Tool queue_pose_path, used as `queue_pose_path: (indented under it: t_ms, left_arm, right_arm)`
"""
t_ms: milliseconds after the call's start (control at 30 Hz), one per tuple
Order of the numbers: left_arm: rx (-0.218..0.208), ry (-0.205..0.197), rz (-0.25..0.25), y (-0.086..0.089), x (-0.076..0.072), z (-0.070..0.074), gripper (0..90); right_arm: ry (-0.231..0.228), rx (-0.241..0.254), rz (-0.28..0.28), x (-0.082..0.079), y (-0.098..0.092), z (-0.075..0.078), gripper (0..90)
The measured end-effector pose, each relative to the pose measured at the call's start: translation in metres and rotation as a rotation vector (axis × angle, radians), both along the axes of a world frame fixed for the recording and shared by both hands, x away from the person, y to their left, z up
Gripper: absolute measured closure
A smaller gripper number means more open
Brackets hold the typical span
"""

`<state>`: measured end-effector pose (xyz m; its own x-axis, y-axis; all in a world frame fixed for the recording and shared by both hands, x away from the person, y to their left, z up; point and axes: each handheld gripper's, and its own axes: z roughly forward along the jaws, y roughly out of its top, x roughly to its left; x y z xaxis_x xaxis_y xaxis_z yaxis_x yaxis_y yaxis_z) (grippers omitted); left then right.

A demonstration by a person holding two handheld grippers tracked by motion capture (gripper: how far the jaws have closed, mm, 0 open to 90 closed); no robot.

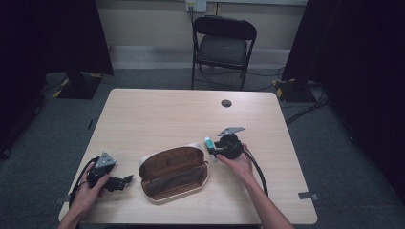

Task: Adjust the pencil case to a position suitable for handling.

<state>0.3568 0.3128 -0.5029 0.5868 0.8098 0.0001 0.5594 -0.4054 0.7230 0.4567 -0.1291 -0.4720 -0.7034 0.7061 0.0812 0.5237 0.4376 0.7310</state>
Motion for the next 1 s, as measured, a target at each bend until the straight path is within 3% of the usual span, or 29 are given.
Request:
queue_pose_path:
  t_ms: [533, 1000]
  left_arm:
    - [0.003, 0.0, 0.002, 0.0, 0.0, 0.0, 4.4]
    - [0.002, 0.0, 0.003, 0.0, 0.0, 0.0, 4.4]
  right_arm:
    - [0.025, -0.037, -0.022, 0.007, 0.002, -0.013, 66.0]
    - [0.035, -0.055, -0.021, -0.011, -0.018, -0.012, 66.0]
